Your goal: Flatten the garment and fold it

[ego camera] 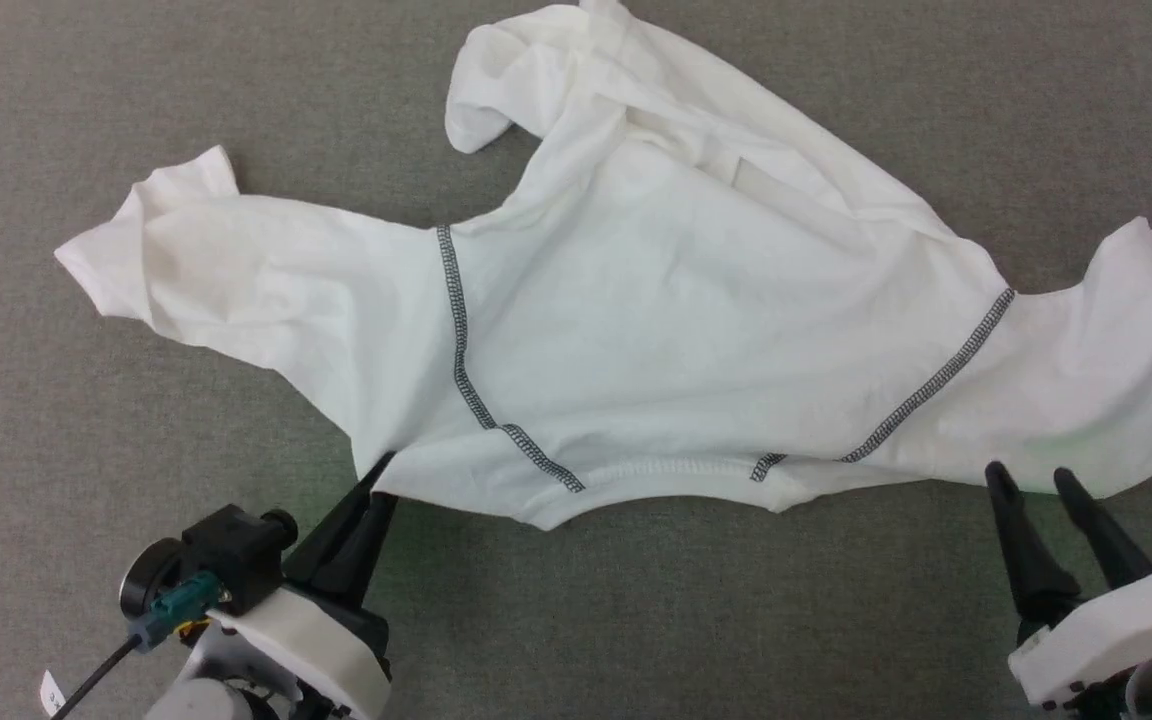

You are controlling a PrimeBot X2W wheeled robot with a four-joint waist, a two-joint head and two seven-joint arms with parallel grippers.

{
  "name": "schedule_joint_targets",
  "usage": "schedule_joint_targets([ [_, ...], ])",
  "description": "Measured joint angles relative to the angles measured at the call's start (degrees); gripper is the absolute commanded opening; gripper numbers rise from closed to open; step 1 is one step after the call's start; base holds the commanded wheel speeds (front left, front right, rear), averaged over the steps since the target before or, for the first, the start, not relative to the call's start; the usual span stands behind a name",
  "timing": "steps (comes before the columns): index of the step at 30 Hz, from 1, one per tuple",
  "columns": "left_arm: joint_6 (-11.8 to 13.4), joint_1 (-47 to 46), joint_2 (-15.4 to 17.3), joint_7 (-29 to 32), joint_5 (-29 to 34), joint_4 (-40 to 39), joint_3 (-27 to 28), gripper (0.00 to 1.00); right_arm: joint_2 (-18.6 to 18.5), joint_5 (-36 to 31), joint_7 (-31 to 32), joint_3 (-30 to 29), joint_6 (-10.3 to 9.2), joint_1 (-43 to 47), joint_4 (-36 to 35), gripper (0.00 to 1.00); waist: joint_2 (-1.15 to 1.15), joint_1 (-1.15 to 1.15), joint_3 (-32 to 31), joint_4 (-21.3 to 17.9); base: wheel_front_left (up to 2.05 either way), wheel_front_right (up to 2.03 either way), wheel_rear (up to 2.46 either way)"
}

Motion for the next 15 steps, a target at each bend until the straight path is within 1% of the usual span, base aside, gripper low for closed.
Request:
schedule_joint_targets([
  [6,0.0,0.1,-0.5,0.0,-0.3,-0.8,-0.9,0.00,0.0,1.8,4.4,-1.1,0.00,1.6,-0.5,1.00,0.00,0.00,-0.1,1.1,0.00,0.00,0.00],
  [15,-0.5,-1.6,-0.7,0.0,-0.2,-0.6,-1.6,0.00,0.0,2.4,4.4,-1.6,0.00,1.0,2.3,1.00,0.00,0.00,1.4,1.9,0.00,0.00,0.00],
])
